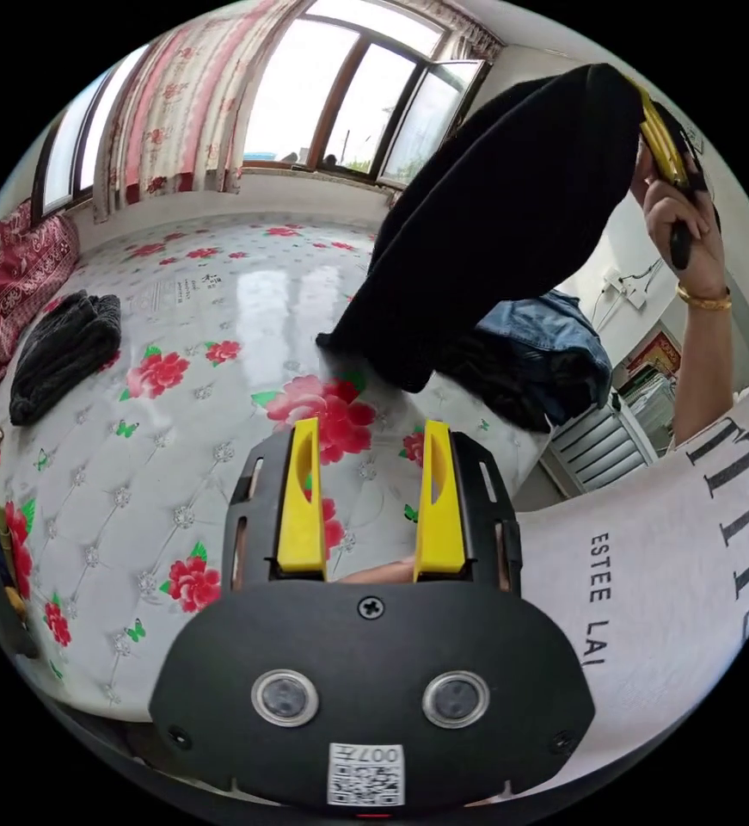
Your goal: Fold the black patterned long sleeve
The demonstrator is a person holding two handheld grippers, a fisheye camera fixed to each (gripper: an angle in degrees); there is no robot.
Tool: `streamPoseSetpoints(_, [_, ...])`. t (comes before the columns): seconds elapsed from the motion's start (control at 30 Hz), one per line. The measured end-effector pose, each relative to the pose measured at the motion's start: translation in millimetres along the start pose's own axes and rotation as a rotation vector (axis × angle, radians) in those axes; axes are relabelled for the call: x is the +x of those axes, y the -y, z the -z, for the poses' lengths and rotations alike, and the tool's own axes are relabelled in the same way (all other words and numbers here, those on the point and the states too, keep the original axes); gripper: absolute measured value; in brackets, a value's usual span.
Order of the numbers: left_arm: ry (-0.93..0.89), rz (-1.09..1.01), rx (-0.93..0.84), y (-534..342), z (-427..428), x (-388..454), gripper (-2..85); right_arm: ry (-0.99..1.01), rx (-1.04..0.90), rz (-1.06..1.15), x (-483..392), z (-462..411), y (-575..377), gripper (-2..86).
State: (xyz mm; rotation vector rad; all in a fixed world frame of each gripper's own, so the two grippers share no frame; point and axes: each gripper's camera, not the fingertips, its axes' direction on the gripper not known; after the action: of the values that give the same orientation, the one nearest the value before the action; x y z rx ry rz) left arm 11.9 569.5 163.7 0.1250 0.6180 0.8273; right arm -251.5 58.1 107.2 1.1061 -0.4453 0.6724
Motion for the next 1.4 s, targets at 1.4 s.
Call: streamPoseSetpoints(1.4, [-0.053, 0.629, -0.132, -123.2, 25.9, -475.4, 13.5, -0.107, -1.299, 0.34, 93.3, -658.0, -464.3, 0.6])
